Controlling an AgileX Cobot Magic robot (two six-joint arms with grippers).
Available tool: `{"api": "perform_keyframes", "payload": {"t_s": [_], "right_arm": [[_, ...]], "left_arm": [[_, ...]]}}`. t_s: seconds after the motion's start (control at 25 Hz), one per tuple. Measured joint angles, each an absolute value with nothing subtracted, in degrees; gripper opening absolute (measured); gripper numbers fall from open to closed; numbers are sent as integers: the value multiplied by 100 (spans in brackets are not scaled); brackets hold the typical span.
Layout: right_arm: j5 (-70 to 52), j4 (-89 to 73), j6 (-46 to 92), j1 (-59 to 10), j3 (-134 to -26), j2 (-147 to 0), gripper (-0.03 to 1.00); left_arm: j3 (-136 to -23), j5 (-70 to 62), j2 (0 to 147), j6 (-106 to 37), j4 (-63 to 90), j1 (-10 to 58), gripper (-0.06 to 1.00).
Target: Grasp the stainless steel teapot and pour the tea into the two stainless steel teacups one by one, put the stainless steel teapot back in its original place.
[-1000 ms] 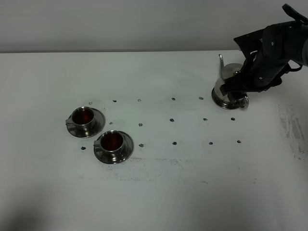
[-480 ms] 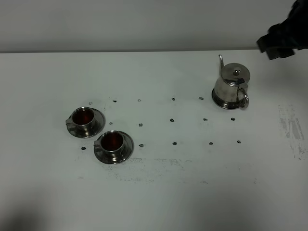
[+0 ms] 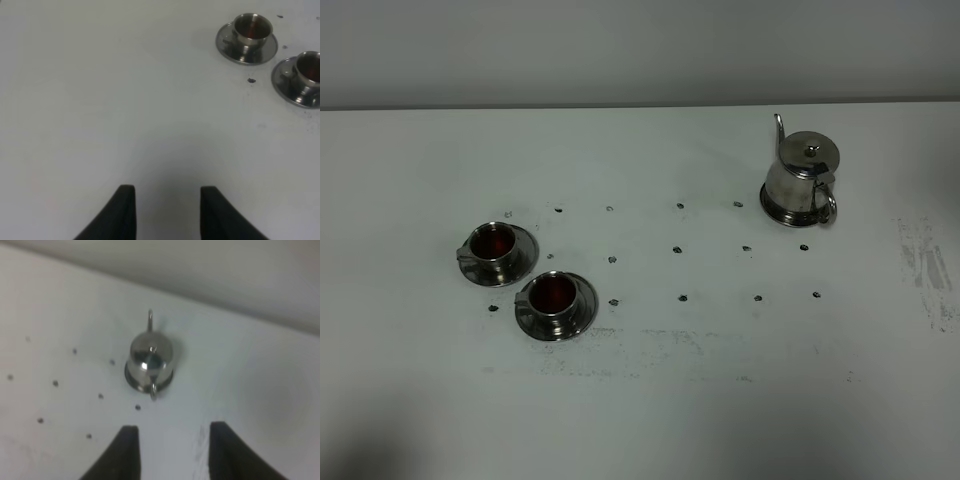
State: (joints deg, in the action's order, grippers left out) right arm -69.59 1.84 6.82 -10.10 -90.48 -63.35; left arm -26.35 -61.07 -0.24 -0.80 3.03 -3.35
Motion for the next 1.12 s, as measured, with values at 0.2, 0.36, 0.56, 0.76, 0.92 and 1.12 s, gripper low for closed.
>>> {"api": "perform_keyframes", "payload": {"t_s": [0.2,0.36,0.56,0.76,0.92,1.12], "right_arm": [[-6947,-372,616,-1010,-7844,-4748,23],[-6852,-494,599,-933,-6093,-3216,21],[-6324,-595,595,-691,-4124,-1814,21],[-6220,-595,595,-581,-3413,-1140,21],[-6253,-581,450,-581,-3376,-989,21],[-6367,-213,316,-581,-3066,-726,21]], "left_arm": [[-2635,-6107,-24,-80,303,-335,36],[-2635,-6107,-24,-80,303,-335,36],[-2635,-6107,-24,-80,303,-335,36],[-2635,-6107,-24,-80,303,-335,36],[-2635,-6107,-24,-80,303,-335,36],[-2635,-6107,-24,-80,303,-335,36]]}}
